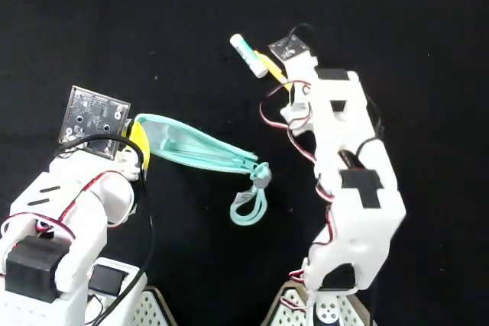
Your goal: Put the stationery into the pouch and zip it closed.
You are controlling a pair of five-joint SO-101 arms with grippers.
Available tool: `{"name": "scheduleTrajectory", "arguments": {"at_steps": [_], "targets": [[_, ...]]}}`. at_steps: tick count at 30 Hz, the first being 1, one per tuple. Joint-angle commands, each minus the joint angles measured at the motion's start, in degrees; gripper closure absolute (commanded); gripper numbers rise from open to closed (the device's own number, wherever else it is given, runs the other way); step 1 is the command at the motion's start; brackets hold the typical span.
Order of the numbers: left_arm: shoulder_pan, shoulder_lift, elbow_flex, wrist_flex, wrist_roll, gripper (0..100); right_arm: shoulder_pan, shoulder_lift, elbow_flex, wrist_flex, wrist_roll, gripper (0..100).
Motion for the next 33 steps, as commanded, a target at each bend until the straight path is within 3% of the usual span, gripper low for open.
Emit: {"name": "scheduleTrajectory", "arguments": {"at_steps": [1,8,13,20,25,33], "targets": [[0.4,1.05,2.24,0.26,0.44,97,1.14,2.42,-5.14,0.88,-0.18,83.2],[0.4,1.05,2.24,0.26,0.44,97,0.79,5.93,-6.37,1.93,2.46,83.4],[0.4,1.05,2.24,0.26,0.44,97,1.23,5.85,-6.37,2.02,2.55,99.0],[0.4,1.05,2.42,0.26,0.44,97,2.64,2.42,-4.7,3.43,-0.53,98.6],[0.4,1.05,2.68,0.26,0.44,97,3.96,-15.87,7.96,3.16,-0.18,98.6],[0.4,1.05,2.77,0.53,0.53,97,3.43,-61.41,29.14,4.4,-1.05,98.6]]}}
